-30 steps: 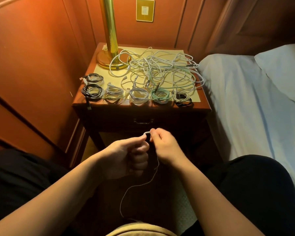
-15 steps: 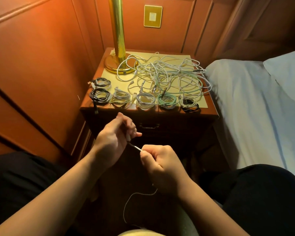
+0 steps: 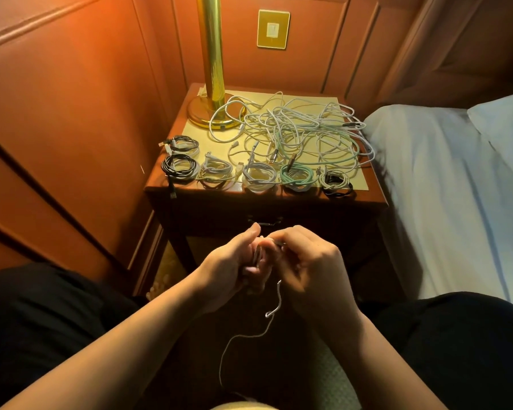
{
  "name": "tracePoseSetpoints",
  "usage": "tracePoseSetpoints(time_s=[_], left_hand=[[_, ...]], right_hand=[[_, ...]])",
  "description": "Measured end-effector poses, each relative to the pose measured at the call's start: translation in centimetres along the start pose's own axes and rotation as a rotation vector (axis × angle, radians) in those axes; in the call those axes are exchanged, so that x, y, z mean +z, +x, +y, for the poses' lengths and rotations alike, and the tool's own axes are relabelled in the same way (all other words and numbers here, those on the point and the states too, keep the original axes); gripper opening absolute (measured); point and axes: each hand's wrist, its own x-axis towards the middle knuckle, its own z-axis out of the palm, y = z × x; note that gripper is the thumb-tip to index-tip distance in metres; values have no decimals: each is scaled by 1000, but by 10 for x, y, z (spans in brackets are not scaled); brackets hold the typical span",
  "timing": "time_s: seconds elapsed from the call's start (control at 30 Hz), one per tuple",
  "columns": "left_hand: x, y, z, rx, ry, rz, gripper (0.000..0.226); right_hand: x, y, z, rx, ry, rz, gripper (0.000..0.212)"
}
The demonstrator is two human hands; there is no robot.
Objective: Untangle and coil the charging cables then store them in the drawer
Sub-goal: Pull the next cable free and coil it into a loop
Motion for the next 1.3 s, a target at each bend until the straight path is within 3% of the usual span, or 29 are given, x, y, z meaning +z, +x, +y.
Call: tracePoseSetpoints(time_s=[0.1, 0.17, 0.27, 0.37, 0.53, 0.7, 0.83, 1.03, 1.2, 1.3], left_hand=[[1, 0, 2, -30, -91, -60, 54], [1, -1, 3, -46, -204, -110, 51], [0, -3, 3, -53, -329, -113, 49], [0, -4, 6, -41, -409, -100, 49], [0, -2, 35, 85, -534, -111, 45], [-13, 21, 99, 272, -654, 102, 48], [-24, 53, 152, 405, -805, 183, 47], [-51, 88, 191, 635, -679, 247, 46], [-61, 97, 186, 560, -188, 346, 48], [-62, 98, 186, 493, 3, 436, 49]], right_hand=[[-5, 3, 6, 107, 90, 108, 14], [-3, 6, 7, 177, 188, 96, 12], [5, 10, 7, 309, 428, -17, 15], [11, 15, 10, 394, 506, -177, 29], [18, 36, 12, 424, 633, -297, 31], [13, 101, 6, 320, 579, -411, 30], [0, 165, 0, 262, 560, -385, 36], [-13, 218, 9, 228, 608, -612, 41], [-27, 238, 8, -102, 25, -393, 41], [-36, 246, 8, -215, -92, -337, 38]])
